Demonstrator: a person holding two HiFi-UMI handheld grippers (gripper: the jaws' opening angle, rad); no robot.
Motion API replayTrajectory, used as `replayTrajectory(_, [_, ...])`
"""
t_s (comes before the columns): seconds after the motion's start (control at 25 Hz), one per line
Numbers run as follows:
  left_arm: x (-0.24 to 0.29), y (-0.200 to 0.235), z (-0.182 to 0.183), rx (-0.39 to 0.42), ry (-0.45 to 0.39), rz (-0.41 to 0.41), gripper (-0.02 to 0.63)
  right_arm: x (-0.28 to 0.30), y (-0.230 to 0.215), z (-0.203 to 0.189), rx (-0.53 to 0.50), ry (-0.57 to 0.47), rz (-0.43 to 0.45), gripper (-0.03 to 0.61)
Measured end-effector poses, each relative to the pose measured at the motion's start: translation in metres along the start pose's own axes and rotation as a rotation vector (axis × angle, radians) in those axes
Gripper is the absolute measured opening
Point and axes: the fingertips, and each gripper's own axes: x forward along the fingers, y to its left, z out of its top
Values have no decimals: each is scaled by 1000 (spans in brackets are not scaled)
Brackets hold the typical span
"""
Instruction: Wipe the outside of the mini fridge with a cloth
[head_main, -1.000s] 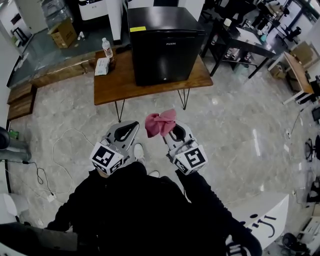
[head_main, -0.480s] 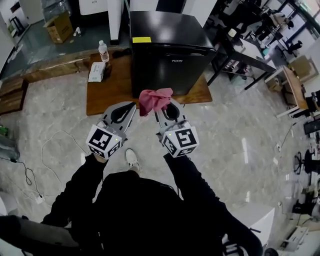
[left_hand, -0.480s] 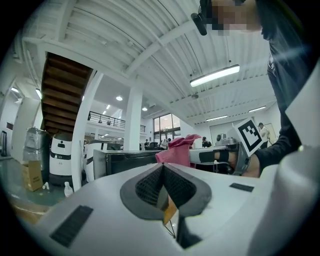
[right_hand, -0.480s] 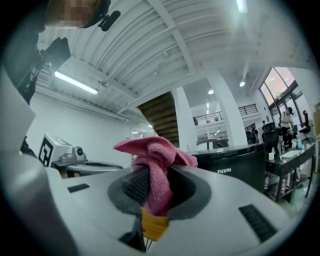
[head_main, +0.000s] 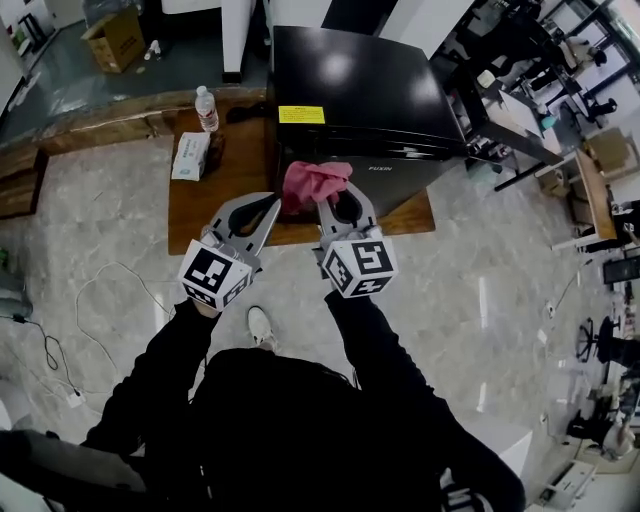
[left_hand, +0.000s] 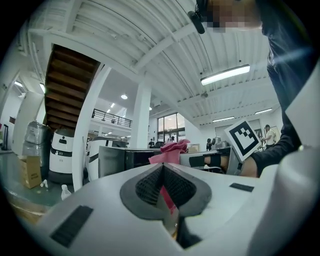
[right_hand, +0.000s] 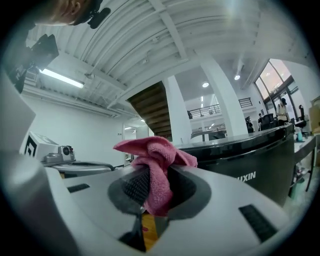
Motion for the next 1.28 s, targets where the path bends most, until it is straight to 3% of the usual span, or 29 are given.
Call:
replayTrajectory(0.52, [47,33,-38,-39,34,-46,6,39,-28,-37,26,45,-45,77])
replayTrajectory(0.68, [56,35,-59,-50,59,-38,6,42,-39,-67,45,92,-56,75])
replayTrajectory(1.04, [71,26,-129,-76,114,-19,6,42,-54,-125,39,153,-63,75])
replayTrajectory(1.28, [84,24,-194,-106,188,4,6,43,-71,-190,97,231,-71,75])
